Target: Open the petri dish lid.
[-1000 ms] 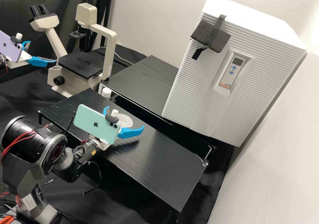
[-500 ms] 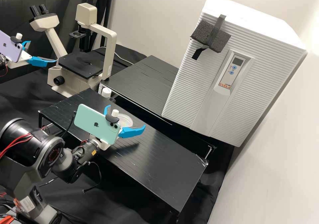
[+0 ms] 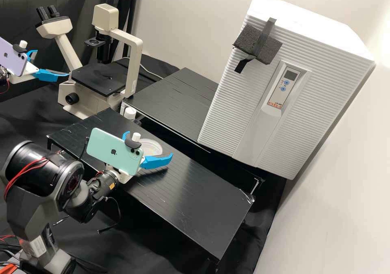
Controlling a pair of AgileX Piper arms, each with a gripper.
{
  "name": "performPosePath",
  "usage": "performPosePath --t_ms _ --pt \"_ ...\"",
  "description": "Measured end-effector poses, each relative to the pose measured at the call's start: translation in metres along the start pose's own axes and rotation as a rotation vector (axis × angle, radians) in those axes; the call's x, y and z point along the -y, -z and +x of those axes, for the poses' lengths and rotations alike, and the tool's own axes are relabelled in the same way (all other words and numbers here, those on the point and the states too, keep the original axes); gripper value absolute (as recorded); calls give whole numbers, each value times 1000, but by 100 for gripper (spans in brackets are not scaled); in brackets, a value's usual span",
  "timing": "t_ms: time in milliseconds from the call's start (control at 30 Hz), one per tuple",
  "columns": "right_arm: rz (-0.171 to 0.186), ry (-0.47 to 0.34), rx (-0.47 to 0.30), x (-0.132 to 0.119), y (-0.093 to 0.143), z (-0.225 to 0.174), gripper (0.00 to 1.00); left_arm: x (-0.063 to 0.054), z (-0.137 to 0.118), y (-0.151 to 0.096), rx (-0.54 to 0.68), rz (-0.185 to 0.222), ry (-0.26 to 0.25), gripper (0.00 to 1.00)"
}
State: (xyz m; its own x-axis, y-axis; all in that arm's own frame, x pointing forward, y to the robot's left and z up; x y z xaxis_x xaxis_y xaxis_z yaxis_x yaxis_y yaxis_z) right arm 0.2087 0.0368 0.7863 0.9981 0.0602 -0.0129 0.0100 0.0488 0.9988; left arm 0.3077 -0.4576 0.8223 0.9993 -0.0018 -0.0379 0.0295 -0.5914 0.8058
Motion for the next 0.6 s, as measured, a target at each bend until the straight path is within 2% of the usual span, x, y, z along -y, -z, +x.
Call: performPosePath --t_ms 300,333,600 --pt "0 3 18 1 -3 1 100 0 0 0 0 0 0 100" --pt "0 2 19 1 -3 1 0 0 0 0 0 0 0 100" --pt "0 2 19 1 -3 1 0 0 0 0 0 0 0 100"
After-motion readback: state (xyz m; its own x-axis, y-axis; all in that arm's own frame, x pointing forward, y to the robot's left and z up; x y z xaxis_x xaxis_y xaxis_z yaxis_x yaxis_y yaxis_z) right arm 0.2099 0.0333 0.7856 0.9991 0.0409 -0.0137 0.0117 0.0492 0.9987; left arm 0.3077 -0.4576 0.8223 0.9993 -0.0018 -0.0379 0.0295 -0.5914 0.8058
